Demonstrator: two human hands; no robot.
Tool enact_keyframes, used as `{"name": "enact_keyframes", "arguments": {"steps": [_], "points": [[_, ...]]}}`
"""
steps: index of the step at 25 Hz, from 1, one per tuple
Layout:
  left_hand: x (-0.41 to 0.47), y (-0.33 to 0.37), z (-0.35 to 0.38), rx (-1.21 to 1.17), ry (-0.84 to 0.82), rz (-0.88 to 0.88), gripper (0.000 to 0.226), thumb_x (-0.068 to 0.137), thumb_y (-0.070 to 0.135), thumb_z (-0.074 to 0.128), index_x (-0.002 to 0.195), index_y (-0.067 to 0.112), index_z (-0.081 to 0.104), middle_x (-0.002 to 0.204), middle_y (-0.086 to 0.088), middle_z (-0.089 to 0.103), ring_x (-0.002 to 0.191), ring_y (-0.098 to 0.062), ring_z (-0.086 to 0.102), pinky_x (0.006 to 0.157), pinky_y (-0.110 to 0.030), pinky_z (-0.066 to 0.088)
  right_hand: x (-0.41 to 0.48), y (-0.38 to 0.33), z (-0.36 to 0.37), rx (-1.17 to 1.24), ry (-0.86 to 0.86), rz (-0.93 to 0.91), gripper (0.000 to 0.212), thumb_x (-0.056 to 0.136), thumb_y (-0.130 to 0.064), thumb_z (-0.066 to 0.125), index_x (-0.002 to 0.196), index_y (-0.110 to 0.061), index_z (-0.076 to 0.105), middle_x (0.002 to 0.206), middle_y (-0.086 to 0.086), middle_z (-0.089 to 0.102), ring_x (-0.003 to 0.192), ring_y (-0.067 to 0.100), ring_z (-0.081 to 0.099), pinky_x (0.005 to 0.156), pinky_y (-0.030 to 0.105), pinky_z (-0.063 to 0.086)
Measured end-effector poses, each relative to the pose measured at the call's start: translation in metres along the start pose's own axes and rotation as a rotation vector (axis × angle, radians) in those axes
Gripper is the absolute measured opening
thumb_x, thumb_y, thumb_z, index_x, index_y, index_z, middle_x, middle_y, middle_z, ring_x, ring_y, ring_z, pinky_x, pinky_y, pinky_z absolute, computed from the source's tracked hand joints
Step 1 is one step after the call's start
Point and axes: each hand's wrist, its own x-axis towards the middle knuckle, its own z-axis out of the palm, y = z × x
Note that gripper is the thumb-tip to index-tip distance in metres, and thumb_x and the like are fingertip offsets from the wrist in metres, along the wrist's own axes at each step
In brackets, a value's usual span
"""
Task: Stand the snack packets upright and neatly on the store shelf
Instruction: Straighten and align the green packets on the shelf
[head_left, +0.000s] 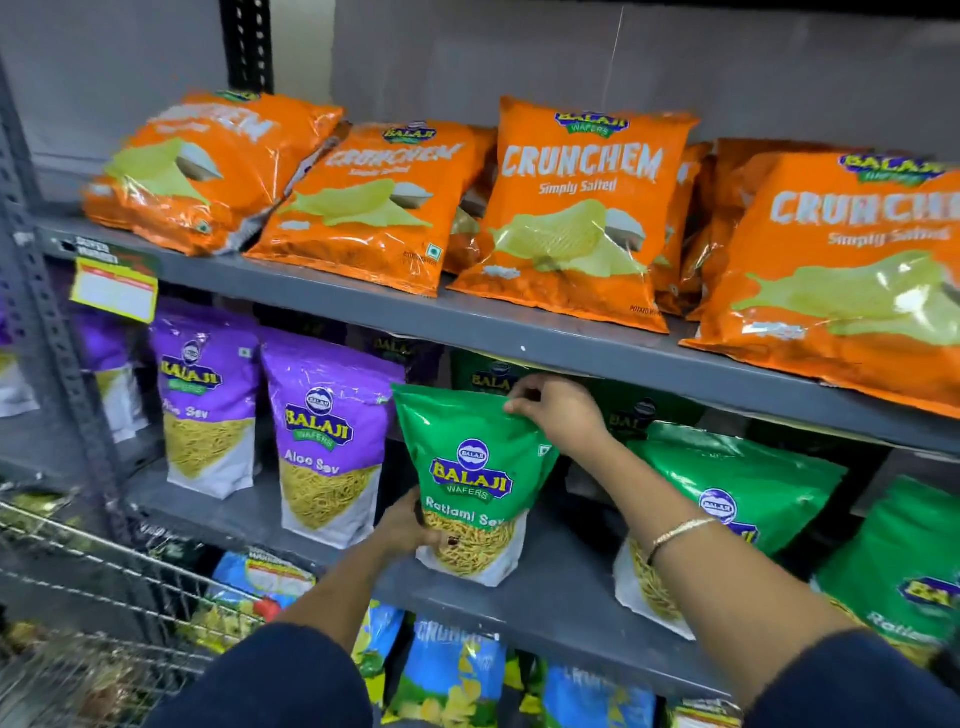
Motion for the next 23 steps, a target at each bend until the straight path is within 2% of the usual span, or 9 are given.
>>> {"name": "enact_keyframes", "arguments": {"steps": [3, 4, 6, 8, 9, 11, 12, 17, 23], "points": [[0.005, -0.007, 0.003, -0.015, -0.009, -0.005, 0.073, 0.072, 0.001, 0.074, 0.135, 0.005, 0.038, 0.128, -0.008, 0.056, 0.112, -0.012, 0.048, 0.086, -0.022, 0.042, -0.003, 0.014, 0.01, 0.26, 0.239, 0.073, 0.022, 0.086, -0.022, 0.061, 0.094, -0.005, 0.072, 0.08, 0.001, 0.069, 0.056, 0.004, 0.051, 0.052, 0.013, 0.038], [0.007, -0.01, 0.003, -0.025, -0.012, -0.007, 0.074, 0.071, 0.002, 0.075, 0.135, 0.005, 0.037, 0.129, -0.01, 0.057, 0.114, -0.017, 0.052, 0.091, -0.028, 0.046, -0.002, 0.021, 0.011, 0.554, 0.362, 0.167, 0.021, 0.089, -0.015, 0.056, 0.092, -0.002, 0.072, 0.078, 0.003, 0.074, 0.055, 0.003, 0.058, 0.052, 0.008, 0.042], [0.011, -0.013, 0.0, -0.016, -0.046, -0.031, 0.082, 0.069, 0.003, 0.076, 0.139, 0.007, 0.033, 0.131, -0.016, 0.057, 0.117, -0.026, 0.055, 0.1, -0.037, 0.046, 0.003, 0.047, 0.022, 1.024, 0.503, 0.395, 0.027, 0.091, -0.003, 0.044, 0.079, -0.008, 0.068, 0.081, 0.011, 0.078, 0.053, 0.007, 0.064, 0.057, 0.016, 0.051], [0.012, -0.013, 0.001, 0.027, -0.105, -0.049, 0.086, 0.069, 0.002, 0.075, 0.14, 0.007, 0.028, 0.132, -0.018, 0.055, 0.121, -0.031, 0.053, 0.101, -0.037, 0.043, 0.001, 0.084, 0.051, 0.886, 0.396, 0.568, 0.027, 0.086, 0.005, 0.045, 0.089, -0.011, 0.067, 0.104, 0.021, 0.071, 0.066, 0.016, 0.061, 0.065, 0.028, 0.049], [0.013, -0.013, 0.005, 0.059, -0.116, -0.054, 0.086, 0.068, 0.002, 0.076, 0.14, 0.007, 0.028, 0.133, -0.017, 0.054, 0.122, -0.031, 0.052, 0.1, -0.036, 0.043, -0.01, 0.096, 0.07, 0.755, 0.185, 0.597, 0.031, 0.082, 0.006, 0.052, 0.109, -0.005, 0.062, 0.115, 0.02, 0.064, 0.081, 0.02, 0.062, 0.072, 0.031, 0.049], [0.015, -0.015, 0.013, 0.1, -0.087, -0.055, 0.085, 0.066, 0.004, 0.077, 0.137, 0.009, 0.031, 0.132, -0.016, 0.054, 0.12, -0.03, 0.053, 0.099, -0.035, 0.044, -0.037, 0.108, 0.111, 0.604, -0.281, 0.529, 0.074, 0.071, 0.001, 0.071, 0.137, -0.004, 0.037, 0.137, 0.015, 0.049, 0.121, 0.027, 0.051, 0.097, 0.038, 0.046], [0.017, -0.015, 0.016, 0.106, -0.069, -0.048, 0.084, 0.065, 0.004, 0.077, 0.136, 0.009, 0.032, 0.132, -0.015, 0.055, 0.12, -0.029, 0.053, 0.097, -0.034, 0.045, -0.049, 0.102, 0.123, 0.645, -0.387, 0.501, 0.084, 0.067, 0.0, 0.077, 0.139, -0.006, 0.032, 0.142, 0.012, 0.045, 0.13, 0.027, 0.044, 0.105, 0.038, 0.041], [0.015, -0.015, 0.023, 0.118, -0.046, -0.019, 0.078, 0.067, 0.011, 0.078, 0.133, 0.009, 0.037, 0.134, -0.014, 0.055, 0.123, -0.027, 0.052, 0.099, -0.033, 0.042, -0.059, 0.096, 0.148, 0.732, -0.13, 0.497, 0.078, 0.065, -0.001, 0.08, 0.132, -0.007, 0.04, 0.136, 0.011, 0.053, 0.127, 0.026, 0.049, 0.101, 0.033, 0.041], [0.015, -0.022, 0.019, 0.099, -0.044, -0.008, 0.079, 0.069, 0.014, 0.078, 0.135, 0.009, 0.035, 0.137, -0.013, 0.053, 0.126, -0.026, 0.049, 0.103, -0.034, 0.038, -0.063, 0.093, 0.159, 0.629, -0.093, 0.485, 0.07, 0.067, -0.014, 0.081, 0.127, -0.008, 0.045, 0.132, 0.009, 0.057, 0.12, 0.027, 0.055, 0.098, 0.038, 0.048]]}}
